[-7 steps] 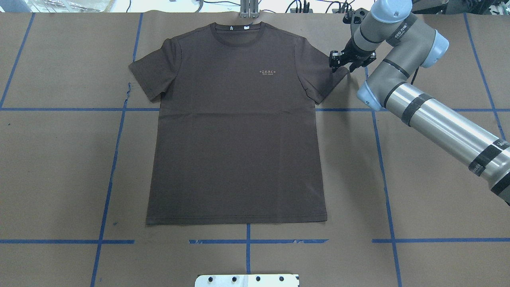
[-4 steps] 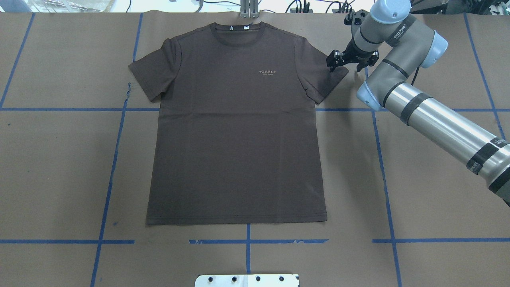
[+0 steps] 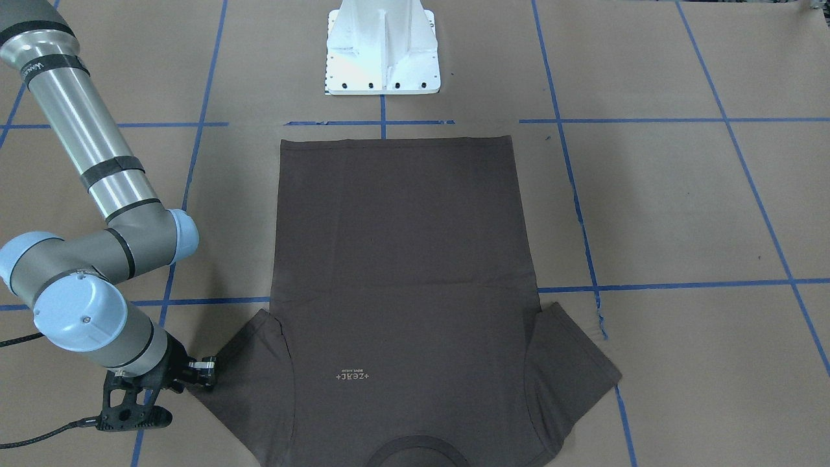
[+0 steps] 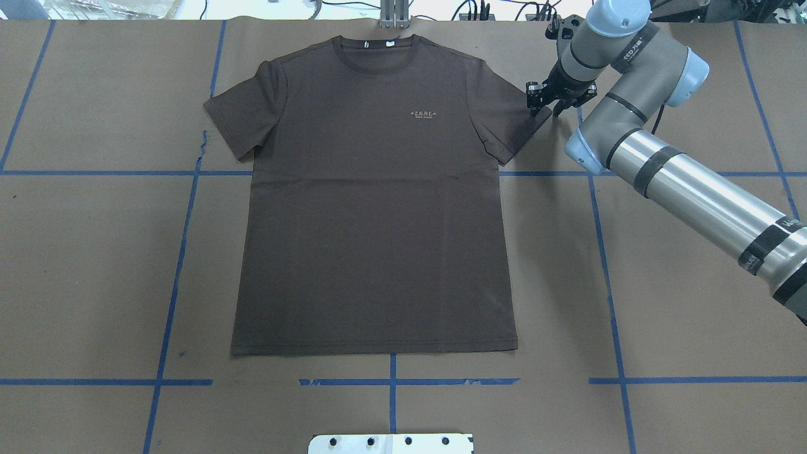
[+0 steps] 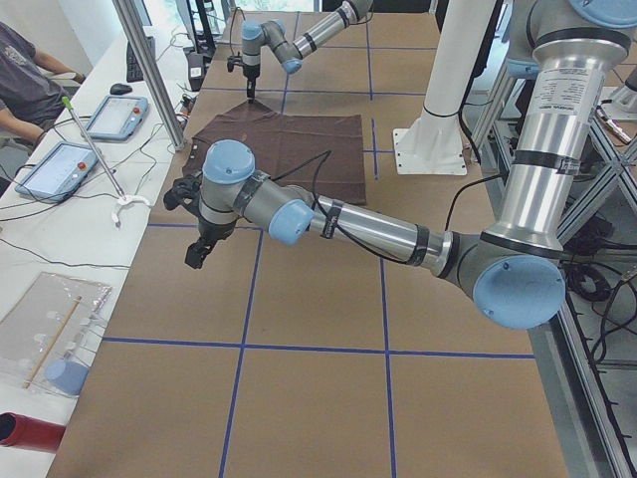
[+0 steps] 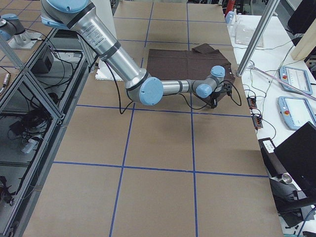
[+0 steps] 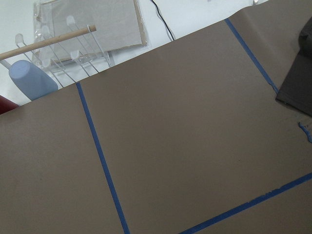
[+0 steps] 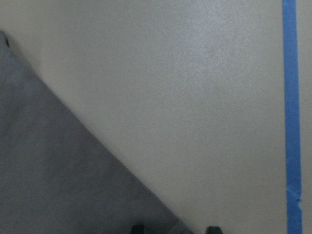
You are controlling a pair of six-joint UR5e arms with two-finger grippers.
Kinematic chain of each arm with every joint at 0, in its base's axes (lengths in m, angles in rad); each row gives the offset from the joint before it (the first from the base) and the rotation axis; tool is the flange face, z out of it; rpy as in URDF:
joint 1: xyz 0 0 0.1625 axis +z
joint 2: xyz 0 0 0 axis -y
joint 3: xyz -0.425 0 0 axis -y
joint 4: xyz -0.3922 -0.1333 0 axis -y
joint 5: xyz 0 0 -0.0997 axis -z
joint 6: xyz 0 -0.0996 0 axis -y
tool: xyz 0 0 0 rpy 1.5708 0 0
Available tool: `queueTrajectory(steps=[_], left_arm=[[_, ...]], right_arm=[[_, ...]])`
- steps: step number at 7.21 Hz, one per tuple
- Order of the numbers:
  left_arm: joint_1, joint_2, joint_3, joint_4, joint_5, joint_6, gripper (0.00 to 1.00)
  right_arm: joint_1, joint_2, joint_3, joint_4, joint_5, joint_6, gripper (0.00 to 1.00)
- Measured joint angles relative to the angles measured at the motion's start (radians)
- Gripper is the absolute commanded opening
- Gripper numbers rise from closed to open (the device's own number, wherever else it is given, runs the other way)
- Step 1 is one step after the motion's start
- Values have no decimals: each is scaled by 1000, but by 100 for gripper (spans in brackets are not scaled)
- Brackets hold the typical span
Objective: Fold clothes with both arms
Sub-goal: 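Grasp the sleeve tip nearest the right gripper, then fold the sleeve inward across the shirt body with the right gripper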
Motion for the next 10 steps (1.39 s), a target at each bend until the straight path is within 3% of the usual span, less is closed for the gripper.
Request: queueTrajectory(steps=[7,10], left_arm=[[0,-7,3,1,-1,0,100],[0,-6,-2,2,-1,0,100]], right_arm=[[0,29,41,-1,-3,14,0],[-55,116,91,-10,-60,104,0]])
